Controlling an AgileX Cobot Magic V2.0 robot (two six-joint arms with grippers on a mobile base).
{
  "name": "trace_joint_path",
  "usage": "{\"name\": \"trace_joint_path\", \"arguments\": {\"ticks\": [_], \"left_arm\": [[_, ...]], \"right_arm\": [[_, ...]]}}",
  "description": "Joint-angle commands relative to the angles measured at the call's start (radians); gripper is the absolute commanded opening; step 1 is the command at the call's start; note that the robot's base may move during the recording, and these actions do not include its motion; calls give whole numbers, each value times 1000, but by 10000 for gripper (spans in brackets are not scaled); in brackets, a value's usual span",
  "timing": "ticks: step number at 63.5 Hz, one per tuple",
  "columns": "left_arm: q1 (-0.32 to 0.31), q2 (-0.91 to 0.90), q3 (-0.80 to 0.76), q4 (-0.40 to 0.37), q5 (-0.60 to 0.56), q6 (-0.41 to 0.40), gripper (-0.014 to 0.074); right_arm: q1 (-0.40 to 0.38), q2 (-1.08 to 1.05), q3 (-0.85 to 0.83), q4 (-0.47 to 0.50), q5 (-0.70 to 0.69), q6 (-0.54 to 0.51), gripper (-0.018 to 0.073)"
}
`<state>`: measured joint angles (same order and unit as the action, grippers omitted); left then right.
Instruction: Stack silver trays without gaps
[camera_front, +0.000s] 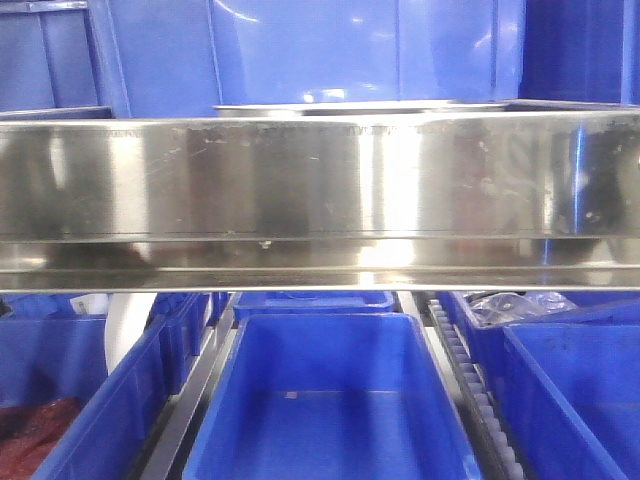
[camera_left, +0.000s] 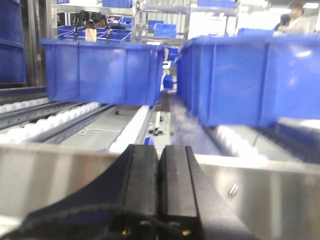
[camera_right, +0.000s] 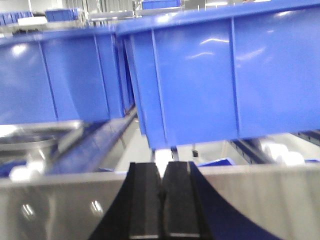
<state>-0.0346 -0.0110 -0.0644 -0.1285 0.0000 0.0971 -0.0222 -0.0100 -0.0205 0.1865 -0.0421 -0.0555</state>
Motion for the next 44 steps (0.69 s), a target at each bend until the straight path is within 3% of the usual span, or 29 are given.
{"name": "trace_joint_path", "arguments": {"ticks": [1,7,11,15,23,27,33,44], "left_arm": [[-7,-5,-140,-15,31,3,-48],[-7,41,-319,-15,232,14,-36],[-7,95,-428,-15,324,16,15],[-7,157,-522,-17,378,16,125],[-7,300,-667,-17,436,16,448],[-7,378,-721,-17,483,16,524],[-57,464,-791,-20,530,30,525],[-236,667,-929,-184,608,244,525]], "right_arm": [[-3,-10,-139,3,-10,5,69],[-3,17,-278,2,133,5,185],[1,63,-384,2,204,5,330],[4,122,-464,2,234,5,448],[12,268,-592,2,246,-11,592],[13,344,-648,2,263,-21,615],[26,467,-728,2,312,-22,614],[137,690,-945,27,480,-22,614]]}}
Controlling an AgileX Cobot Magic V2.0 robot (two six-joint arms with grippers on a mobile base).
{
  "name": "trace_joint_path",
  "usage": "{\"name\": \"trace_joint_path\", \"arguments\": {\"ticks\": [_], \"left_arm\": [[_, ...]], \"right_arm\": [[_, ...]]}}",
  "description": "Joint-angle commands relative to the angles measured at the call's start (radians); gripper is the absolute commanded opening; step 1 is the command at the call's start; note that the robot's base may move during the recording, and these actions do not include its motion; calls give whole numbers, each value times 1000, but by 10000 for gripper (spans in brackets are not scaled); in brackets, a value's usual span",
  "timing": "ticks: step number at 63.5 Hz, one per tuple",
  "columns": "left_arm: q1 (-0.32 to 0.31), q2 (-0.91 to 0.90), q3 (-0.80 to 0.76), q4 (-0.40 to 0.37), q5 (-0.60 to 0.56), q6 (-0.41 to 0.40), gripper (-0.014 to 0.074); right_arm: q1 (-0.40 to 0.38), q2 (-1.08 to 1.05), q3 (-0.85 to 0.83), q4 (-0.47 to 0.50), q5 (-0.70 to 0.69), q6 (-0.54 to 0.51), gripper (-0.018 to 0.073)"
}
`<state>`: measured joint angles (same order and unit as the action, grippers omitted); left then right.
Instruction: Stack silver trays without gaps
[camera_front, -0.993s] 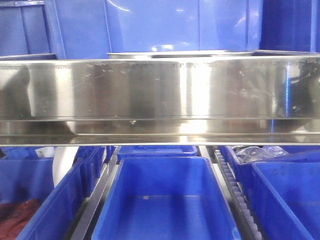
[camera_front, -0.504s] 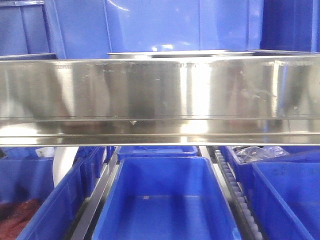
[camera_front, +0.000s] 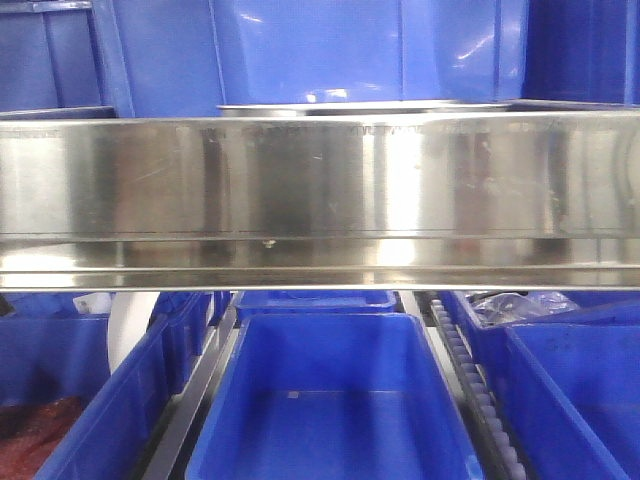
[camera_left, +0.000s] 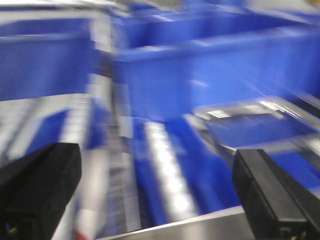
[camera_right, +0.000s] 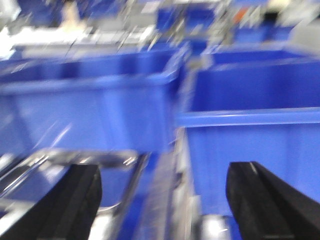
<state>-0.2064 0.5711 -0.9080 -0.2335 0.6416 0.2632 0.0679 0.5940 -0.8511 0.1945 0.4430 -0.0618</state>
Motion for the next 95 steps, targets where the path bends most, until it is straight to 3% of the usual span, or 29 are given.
{"name": "trace_joint_path", "arguments": {"ticks": [1,15,24,31,47,63,95], "left_arm": [[-85,113,-105,-84,-21,78,525],[-283,457,-342,-84,51,78,525],[-325,684,-529,-60,129,49,525],[-325,851,-698,-14,234,-74,525],[-325,1151,-1061,244,556,-437,525],[-309,1270,-1145,248,577,-567,525],[-301,1361,-1145,258,493,-581,525]], "right_arm": [[64,113,-132,19,18,-16,614],[242,432,-449,19,266,-16,614],[272,626,-657,18,431,14,614],[269,758,-787,-6,559,62,614],[269,950,-969,-152,710,214,614],[266,1062,-978,-177,694,265,614],[246,1208,-989,-178,557,265,613]]}}
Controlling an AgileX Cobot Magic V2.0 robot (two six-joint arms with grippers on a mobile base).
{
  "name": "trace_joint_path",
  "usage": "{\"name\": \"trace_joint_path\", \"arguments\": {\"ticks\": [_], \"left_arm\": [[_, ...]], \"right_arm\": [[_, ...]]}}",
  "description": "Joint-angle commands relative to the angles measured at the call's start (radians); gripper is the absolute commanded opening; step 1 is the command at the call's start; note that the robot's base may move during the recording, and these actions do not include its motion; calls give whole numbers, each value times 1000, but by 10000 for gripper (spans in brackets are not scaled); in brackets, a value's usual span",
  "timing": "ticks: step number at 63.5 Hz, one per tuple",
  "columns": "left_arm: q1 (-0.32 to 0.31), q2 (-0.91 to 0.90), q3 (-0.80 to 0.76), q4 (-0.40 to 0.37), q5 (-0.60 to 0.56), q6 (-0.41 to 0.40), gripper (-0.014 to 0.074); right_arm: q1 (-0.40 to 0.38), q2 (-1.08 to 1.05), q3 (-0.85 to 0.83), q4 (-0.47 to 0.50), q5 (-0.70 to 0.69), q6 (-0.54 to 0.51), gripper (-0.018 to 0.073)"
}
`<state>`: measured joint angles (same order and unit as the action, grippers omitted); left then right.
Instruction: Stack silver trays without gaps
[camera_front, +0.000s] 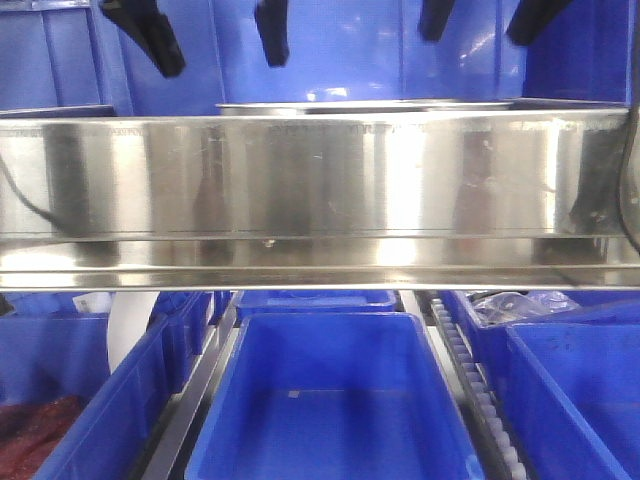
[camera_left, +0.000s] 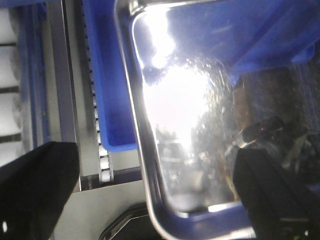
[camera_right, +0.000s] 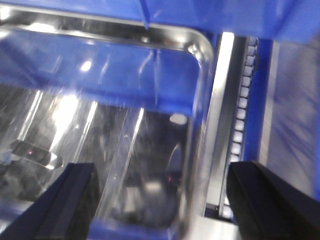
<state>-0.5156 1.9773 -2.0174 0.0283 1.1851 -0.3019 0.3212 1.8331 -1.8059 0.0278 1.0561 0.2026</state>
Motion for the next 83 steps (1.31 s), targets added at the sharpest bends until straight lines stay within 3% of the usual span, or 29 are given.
{"name": "trace_joint_path", "arguments": {"ticks": [1,61,67,73,83], "left_arm": [[10,-42,-35,-4,-52,-16,525],[26,52,-35,-34,-36,-16,524],[26,52,-35,-37,-36,-16,518],[26,52,-35,-37,-36,-16,469],[26,52,-35,-28,-38,-16,266]], "right_arm": [[-7,-24,-34,-11,-56,0,613],[-27,81,-34,-18,-28,0,608],[-27,81,-34,-18,-24,0,553],[-27,81,-34,-18,-18,0,431],[-27,81,-34,-18,13,0,165]]}}
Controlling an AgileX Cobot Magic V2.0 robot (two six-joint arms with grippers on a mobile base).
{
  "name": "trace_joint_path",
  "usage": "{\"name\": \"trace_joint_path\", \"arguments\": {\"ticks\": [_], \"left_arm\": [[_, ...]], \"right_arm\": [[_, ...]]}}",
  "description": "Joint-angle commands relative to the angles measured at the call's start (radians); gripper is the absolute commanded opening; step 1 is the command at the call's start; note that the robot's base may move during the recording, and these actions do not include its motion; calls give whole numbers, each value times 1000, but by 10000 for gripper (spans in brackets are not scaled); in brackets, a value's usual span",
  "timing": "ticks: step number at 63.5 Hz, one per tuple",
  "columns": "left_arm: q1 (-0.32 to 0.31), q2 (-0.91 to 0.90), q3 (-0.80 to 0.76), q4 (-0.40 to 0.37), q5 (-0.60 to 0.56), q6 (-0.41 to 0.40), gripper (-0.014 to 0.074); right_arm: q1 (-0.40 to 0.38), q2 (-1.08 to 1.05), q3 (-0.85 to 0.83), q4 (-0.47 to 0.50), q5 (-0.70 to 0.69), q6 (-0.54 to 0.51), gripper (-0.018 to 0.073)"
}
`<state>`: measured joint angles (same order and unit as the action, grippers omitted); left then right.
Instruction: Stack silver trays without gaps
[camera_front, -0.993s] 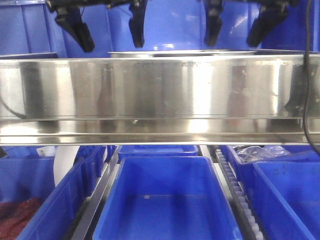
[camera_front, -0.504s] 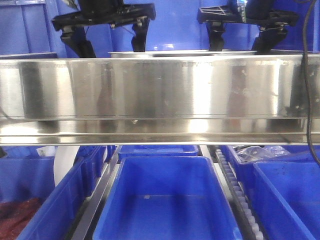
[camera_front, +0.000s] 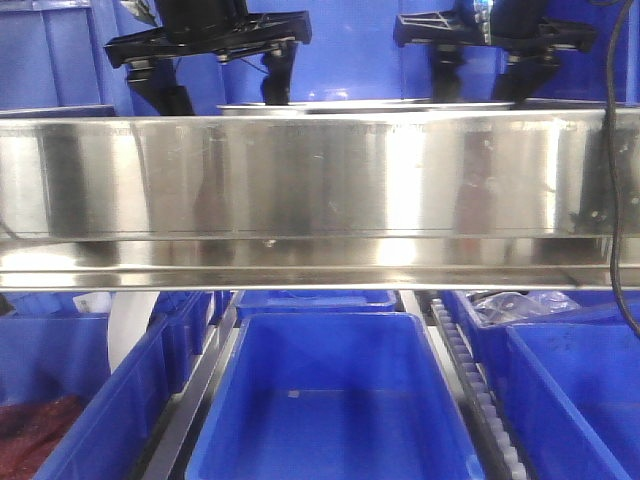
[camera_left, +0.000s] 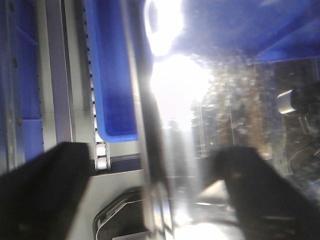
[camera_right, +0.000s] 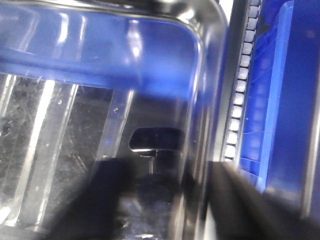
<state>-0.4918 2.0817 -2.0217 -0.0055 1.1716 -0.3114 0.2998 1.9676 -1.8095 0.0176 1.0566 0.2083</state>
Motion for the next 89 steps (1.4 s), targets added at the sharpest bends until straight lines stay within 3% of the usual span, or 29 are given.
{"name": "trace_joint_path", "arguments": {"ticks": [1,5,12,15,28,42,55,76,89], "left_arm": [[3,-52,-31,5,-24,-6,240],[3,-52,-31,12,-29,-6,131],[3,-52,-31,20,-31,-6,-61],[3,-52,-31,20,-31,-6,-29],[3,-52,-50,22,-3,-6,-45],[3,-52,-187,22,141,7,-46],[-12,-95,-260,13,141,26,-45],[-105,-176,-260,107,141,58,-45],[-137,-209,-219,117,141,58,-45]], "right_arm": [[-6,-53,-30,-8,14,-5,153],[-6,-53,-30,-8,24,-5,39],[-6,-53,-30,-8,23,-5,55],[-6,-54,-30,-8,22,-5,55],[-6,-63,-49,-9,39,-5,55],[-2,-117,-96,-9,92,-5,55],[-1,-205,-114,-9,117,-5,55],[1,-306,-115,-9,192,-5,55],[29,-339,-115,-9,201,-5,55]]}}
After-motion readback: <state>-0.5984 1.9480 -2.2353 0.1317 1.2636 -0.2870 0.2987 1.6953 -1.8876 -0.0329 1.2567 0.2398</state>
